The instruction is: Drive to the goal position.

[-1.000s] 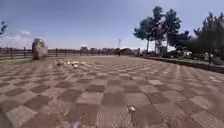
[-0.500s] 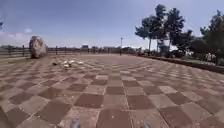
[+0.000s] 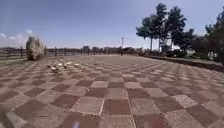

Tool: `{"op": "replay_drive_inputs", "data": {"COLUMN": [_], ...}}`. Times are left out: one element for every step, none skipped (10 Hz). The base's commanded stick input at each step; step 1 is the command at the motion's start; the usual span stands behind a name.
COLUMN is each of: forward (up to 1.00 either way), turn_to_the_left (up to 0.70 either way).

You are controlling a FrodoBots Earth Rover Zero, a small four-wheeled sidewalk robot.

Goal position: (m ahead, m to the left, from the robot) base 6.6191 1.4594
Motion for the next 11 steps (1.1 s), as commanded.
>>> {"op": "replay_drive_inputs", "data": {"forward": [1.00,1.00,1.00,1.00,1.00,1.00,1.00,1.00,1.00,1.00,1.00], "turn_to_the_left": [0.00,0.00,-0.05,-0.24,-0.40,-0.40,-0.26,0.00,0.00,0.00,0.00]}}
